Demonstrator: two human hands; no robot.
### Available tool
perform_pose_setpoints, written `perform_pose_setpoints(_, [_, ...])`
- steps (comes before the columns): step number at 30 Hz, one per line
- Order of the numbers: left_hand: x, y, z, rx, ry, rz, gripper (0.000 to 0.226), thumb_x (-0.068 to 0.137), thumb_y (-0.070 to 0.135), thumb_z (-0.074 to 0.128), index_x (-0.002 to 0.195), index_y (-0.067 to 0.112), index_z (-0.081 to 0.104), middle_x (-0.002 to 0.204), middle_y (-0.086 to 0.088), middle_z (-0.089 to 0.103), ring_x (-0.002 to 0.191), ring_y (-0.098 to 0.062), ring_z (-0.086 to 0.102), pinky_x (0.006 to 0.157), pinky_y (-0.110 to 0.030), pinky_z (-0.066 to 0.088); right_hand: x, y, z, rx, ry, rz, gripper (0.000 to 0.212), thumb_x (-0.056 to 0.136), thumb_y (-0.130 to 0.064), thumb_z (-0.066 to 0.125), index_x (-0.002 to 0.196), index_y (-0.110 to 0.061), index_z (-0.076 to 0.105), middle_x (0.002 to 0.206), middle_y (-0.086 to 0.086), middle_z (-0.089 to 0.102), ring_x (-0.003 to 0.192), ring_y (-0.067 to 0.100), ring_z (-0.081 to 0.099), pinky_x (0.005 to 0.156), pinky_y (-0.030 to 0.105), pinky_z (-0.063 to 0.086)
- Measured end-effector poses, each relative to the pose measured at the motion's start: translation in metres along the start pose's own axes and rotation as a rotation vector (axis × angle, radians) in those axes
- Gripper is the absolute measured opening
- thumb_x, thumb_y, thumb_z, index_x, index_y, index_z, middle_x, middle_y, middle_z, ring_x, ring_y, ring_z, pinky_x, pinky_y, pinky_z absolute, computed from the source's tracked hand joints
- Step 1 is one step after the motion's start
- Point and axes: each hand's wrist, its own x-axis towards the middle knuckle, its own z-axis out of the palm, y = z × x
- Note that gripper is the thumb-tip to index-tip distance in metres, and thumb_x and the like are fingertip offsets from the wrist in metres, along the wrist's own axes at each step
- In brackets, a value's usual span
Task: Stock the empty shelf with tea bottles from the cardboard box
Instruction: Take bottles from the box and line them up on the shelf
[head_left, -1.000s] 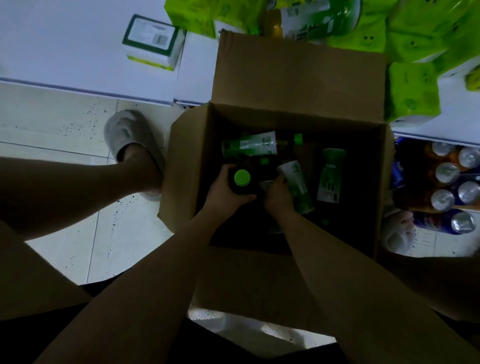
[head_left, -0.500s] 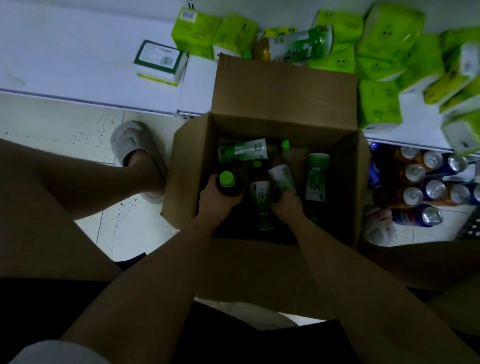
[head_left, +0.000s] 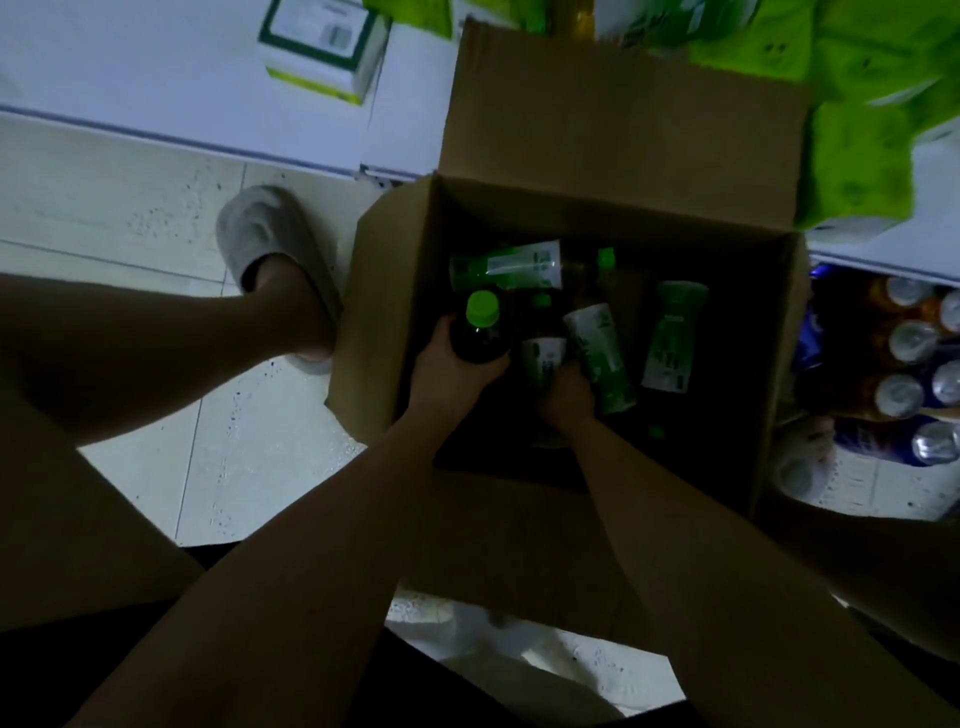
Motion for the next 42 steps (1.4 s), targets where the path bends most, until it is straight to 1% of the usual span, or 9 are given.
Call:
perform_pose_setpoints(3, [-0.007, 0.004, 0.0, 0.032, -0.008, -0.003, 0.072, 0.072, 0.032, 0.081, 0.132, 0.02, 0.045, 0.131, -0.002, 0.057, 0.12, -0.017, 0.054, 0.092, -0.028, 0.042, -0.014, 0.001, -0.019, 0.107, -0.083, -0.14, 0.061, 0.091, -0.025, 0.065, 0.141, -0.001, 0.039, 0.144, 0.016, 0.047, 0.13, 0.032, 0.046, 0.106, 0.036, 0.04])
perform_pose_setpoints(9, [-0.033, 0.019, 0.0, -0.018, 0.035, -0.012, 0.077, 0.064, 0.037, 0.085, 0.129, 0.021, 0.048, 0.127, -0.002, 0.06, 0.117, -0.024, 0.056, 0.101, -0.049, 0.045, -0.069, 0.003, -0.062, 0.466, 0.064, -0.285, 0.088, 0.066, -0.007, 0.085, 0.14, -0.011, 0.037, 0.135, 0.006, 0.054, 0.122, 0.019, 0.051, 0.1, 0.038, 0.046])
perform_pose_setpoints(14, [-0.045, 0.073, -0.013, -0.072, 0.009, 0.156, 0.079, 0.054, 0.047, 0.086, 0.121, 0.029, 0.048, 0.119, 0.005, 0.063, 0.111, -0.019, 0.059, 0.096, -0.043, 0.049, -0.114, -0.023, -0.115, 0.542, 0.198, -0.381, 0.074, 0.065, -0.014, 0.087, 0.121, -0.022, 0.04, 0.109, -0.011, 0.058, 0.107, 0.015, 0.058, 0.084, 0.027, 0.046])
perform_pose_setpoints(17, [-0.056, 0.119, -0.035, -0.095, -0.009, 0.315, 0.074, 0.053, 0.047, 0.087, 0.113, 0.034, 0.047, 0.112, 0.011, 0.063, 0.105, -0.015, 0.06, 0.084, -0.03, 0.047, -0.148, -0.047, -0.153, 0.582, 0.267, -0.51, 0.073, 0.064, -0.018, 0.088, 0.118, -0.024, 0.04, 0.109, -0.01, 0.059, 0.106, 0.013, 0.059, 0.084, 0.027, 0.048])
perform_pose_setpoints(21, [-0.077, 0.185, -0.075, -0.119, -0.017, 0.543, 0.069, 0.057, 0.035, 0.089, 0.116, 0.028, 0.052, 0.109, 0.004, 0.068, 0.098, -0.014, 0.066, 0.082, -0.03, 0.055, -0.202, -0.08, -0.2, 0.562, 0.378, -0.697, 0.074, 0.063, -0.017, 0.089, 0.118, -0.029, 0.04, 0.108, -0.013, 0.059, 0.105, 0.011, 0.059, 0.088, 0.032, 0.05])
perform_pose_setpoints(25, [-0.107, 0.249, -0.12, -0.08, -0.087, 0.717, 0.069, 0.06, 0.03, 0.089, 0.12, 0.027, 0.055, 0.108, 0.004, 0.066, 0.09, -0.009, 0.065, 0.069, -0.018, 0.053, -0.251, -0.11, -0.241, 0.59, 0.477, -0.864, 0.065, 0.066, -0.016, 0.087, 0.117, -0.024, 0.048, 0.103, -0.012, 0.065, 0.093, 0.0, 0.064, 0.074, 0.022, 0.054])
perform_pose_setpoints(30, [-0.152, 0.318, -0.178, 0.007, -0.217, 0.857, 0.063, 0.058, 0.031, 0.089, 0.113, 0.038, 0.061, 0.113, 0.002, 0.067, 0.093, -0.014, 0.068, 0.078, -0.029, 0.056, -0.307, -0.155, -0.28, 0.614, 0.52, -1.042, 0.044, 0.071, -0.027, 0.084, 0.104, -0.032, 0.055, 0.099, -0.015, 0.069, 0.085, -0.009, 0.067, 0.065, 0.01, 0.053])
perform_pose_setpoints(33, [-0.179, 0.357, -0.208, -0.006, -0.213, 0.928, 0.056, 0.057, 0.041, 0.087, 0.107, 0.047, 0.063, 0.108, 0.009, 0.071, 0.094, -0.009, 0.07, 0.069, -0.029, 0.058, -0.34, -0.187, -0.303, 0.599, 0.56, -1.177, 0.041, 0.071, -0.026, 0.084, 0.101, -0.034, 0.057, 0.097, -0.018, 0.07, 0.087, -0.01, 0.067, 0.065, 0.006, 0.051])
perform_pose_setpoints(42, [-0.222, 0.46, -0.284, -0.178, 0.004, 1.1, 0.068, 0.057, 0.055, 0.08, 0.119, 0.036, 0.059, 0.102, 0.006, 0.072, 0.087, -0.014, 0.072, 0.061, -0.031, 0.058, -0.394, -0.269, -0.362, 0.54, 0.652, -1.291, 0.065, 0.069, -0.042, 0.082, 0.124, -0.027, 0.051, 0.113, -0.014, 0.064, 0.1, -0.004, 0.06, 0.076, 0.014, 0.049])
